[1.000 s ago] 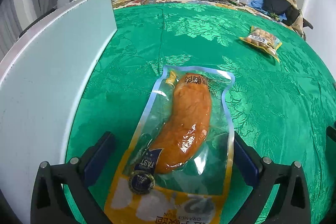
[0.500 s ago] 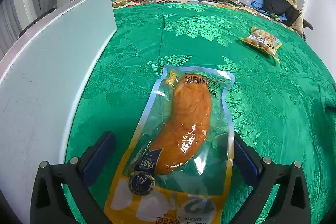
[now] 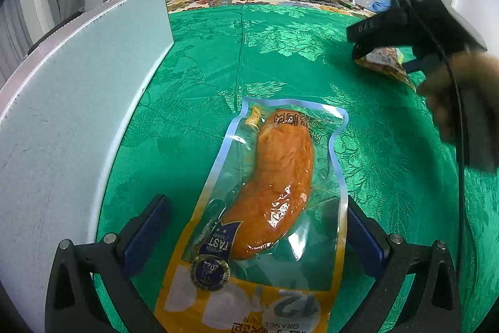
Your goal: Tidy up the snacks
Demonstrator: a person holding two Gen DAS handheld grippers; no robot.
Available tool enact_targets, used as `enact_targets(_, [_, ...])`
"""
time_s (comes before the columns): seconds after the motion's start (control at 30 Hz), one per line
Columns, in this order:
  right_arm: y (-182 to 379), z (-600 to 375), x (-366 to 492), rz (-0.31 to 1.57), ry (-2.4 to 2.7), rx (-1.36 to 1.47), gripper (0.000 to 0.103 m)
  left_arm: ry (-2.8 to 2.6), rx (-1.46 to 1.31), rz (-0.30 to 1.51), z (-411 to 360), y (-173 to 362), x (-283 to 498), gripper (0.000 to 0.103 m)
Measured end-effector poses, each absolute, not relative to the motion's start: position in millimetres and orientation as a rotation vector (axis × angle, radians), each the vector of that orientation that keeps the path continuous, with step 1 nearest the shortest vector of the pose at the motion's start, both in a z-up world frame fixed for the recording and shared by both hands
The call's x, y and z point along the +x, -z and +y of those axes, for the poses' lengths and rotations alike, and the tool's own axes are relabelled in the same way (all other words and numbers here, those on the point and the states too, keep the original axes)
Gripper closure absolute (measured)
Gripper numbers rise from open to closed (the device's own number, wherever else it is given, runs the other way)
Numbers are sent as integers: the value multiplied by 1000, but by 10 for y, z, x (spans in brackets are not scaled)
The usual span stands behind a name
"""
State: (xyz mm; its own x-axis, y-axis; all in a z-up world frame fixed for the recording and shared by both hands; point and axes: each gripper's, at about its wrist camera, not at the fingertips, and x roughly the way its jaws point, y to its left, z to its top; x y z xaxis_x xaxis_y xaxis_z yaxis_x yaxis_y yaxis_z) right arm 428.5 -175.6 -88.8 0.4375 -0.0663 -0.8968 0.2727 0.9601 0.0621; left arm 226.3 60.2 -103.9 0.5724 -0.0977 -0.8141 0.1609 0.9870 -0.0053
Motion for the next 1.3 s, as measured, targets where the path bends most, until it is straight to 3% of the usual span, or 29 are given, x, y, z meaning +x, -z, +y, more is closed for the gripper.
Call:
enact_targets(0.1, [885,-1615,4102,1049,114,40,20,151,72,950,592,1038,2270,0])
enact_targets(0.17, [859,-1658,3950,1031,63,14,38,151,73,950,598,1037,2269,0])
enact_targets(0.3, [830,-1689,3481,1031,-57,-156,39,151,72,950,597,1036,2270,0])
enact_targets(0.5, [844,-1863,2549,1055,-235,-166,39,151,73,950,598,1037,2271,0])
enact_targets(0.7, [898,-2022,1529,960,-278,-203,35,152,72,950,595,1032,2273,0])
enact_targets(0.87, [968,-2104,1581,904,-194,-105,18,152,72,950,598,1038,2272,0])
enact_targets(1.3, [960,-2144,1635,917,-167,-66,15,152,72,950,597,1036,2273,0])
